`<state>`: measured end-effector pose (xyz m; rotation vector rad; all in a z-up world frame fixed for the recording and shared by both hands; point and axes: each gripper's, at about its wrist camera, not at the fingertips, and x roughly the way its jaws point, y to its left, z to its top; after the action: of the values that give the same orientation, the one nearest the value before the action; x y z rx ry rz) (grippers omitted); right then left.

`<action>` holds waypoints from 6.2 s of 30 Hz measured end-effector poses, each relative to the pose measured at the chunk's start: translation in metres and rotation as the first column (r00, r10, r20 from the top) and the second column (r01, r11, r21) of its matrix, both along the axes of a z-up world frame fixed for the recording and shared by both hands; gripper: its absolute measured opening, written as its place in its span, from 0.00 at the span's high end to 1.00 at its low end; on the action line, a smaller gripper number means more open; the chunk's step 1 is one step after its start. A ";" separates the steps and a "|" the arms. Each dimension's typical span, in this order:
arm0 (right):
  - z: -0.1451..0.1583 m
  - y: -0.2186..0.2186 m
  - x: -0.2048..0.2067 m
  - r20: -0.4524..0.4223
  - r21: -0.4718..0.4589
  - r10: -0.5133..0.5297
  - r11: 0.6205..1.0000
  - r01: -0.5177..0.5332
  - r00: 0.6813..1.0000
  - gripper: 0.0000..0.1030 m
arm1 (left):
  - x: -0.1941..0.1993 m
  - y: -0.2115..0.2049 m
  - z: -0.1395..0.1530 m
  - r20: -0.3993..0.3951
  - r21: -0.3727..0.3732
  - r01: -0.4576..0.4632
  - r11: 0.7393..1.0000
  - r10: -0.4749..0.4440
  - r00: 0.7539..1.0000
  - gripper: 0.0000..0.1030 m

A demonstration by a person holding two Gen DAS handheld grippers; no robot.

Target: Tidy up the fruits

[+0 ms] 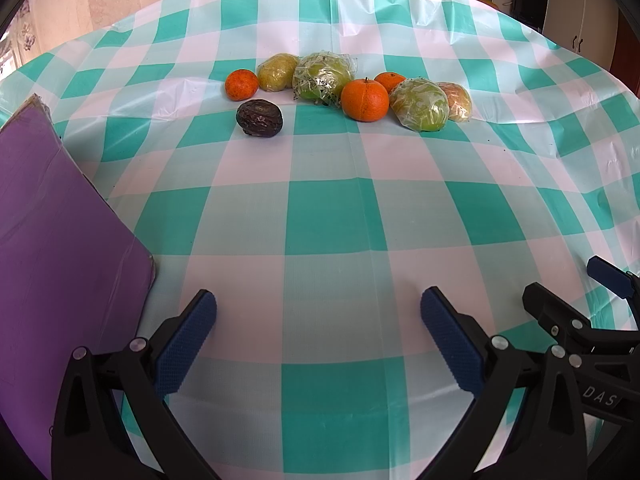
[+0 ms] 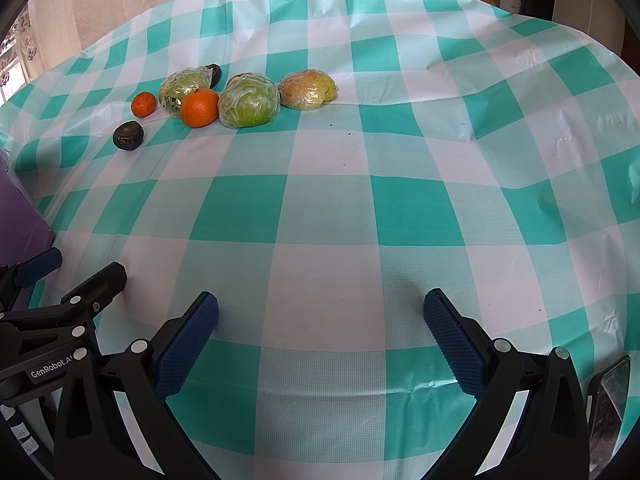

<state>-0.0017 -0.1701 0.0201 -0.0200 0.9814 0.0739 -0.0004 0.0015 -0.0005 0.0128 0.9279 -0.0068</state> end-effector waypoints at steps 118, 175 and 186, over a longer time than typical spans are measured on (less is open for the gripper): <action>0.023 -0.017 -0.049 0.103 0.277 0.043 0.958 -0.070 0.994 0.43 | -0.088 0.011 0.023 0.213 -0.294 0.163 0.942 -0.102 0.972 0.63; 0.093 0.352 -0.113 -0.094 -0.146 0.763 0.625 -0.767 0.640 0.43 | -0.210 0.266 0.084 0.064 0.075 -0.306 0.949 0.301 0.951 0.62; 0.071 0.366 -0.113 -0.236 -0.247 0.750 0.568 -0.785 0.618 0.42 | -0.193 0.256 0.070 -0.043 0.154 -0.267 0.951 0.276 0.960 0.44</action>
<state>-0.1143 0.1959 0.0912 -0.7839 1.0192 0.7386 -0.1939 0.2575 0.0698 0.0214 0.9867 0.3193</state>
